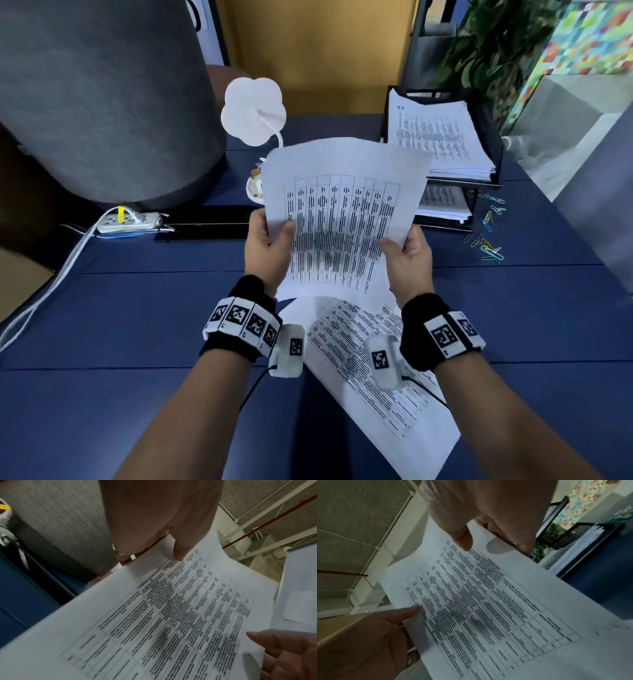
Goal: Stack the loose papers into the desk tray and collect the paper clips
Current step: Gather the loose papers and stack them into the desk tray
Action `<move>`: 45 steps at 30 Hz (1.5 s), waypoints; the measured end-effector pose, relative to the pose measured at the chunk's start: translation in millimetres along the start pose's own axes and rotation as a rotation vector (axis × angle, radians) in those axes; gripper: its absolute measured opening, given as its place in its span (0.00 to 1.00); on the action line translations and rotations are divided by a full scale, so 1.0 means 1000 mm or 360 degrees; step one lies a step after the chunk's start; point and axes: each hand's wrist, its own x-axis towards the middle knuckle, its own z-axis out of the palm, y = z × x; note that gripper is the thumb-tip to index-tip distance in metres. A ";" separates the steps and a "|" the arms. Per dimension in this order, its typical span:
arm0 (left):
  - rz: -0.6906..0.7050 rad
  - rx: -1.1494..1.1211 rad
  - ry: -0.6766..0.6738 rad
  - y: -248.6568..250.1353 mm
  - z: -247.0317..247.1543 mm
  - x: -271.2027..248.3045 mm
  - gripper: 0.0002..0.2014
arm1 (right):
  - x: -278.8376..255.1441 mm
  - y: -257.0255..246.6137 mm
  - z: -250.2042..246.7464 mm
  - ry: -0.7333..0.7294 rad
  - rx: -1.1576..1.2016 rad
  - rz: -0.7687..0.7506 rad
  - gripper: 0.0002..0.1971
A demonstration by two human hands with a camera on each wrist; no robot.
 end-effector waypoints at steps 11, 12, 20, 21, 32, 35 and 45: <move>-0.0412 -0.0355 -0.0085 -0.012 0.018 0.000 0.14 | 0.003 0.009 -0.003 -0.0108 -0.0143 0.0130 0.11; -0.0411 -0.0336 -0.0059 -0.015 0.019 0.000 0.13 | 0.003 0.011 -0.004 -0.0107 -0.0160 0.0143 0.11; -0.0329 -0.0362 -0.0014 -0.001 0.027 0.011 0.14 | -0.003 0.044 -0.034 -0.0151 -0.0267 0.0483 0.11; -0.0324 -0.0368 -0.0039 0.002 0.030 0.014 0.15 | -0.004 0.047 -0.039 -0.0157 -0.0271 0.0529 0.11; -0.0426 0.0201 -0.0333 0.004 0.091 0.029 0.12 | 0.024 0.040 -0.079 0.0040 -0.0011 0.0629 0.08; -0.0451 0.0589 -0.0436 0.000 0.107 0.020 0.09 | 0.038 0.034 -0.093 0.0061 0.0034 0.0589 0.07; -0.0285 0.0946 -0.0592 0.003 0.163 0.037 0.12 | 0.090 0.020 -0.140 -0.0016 -0.0191 0.0539 0.09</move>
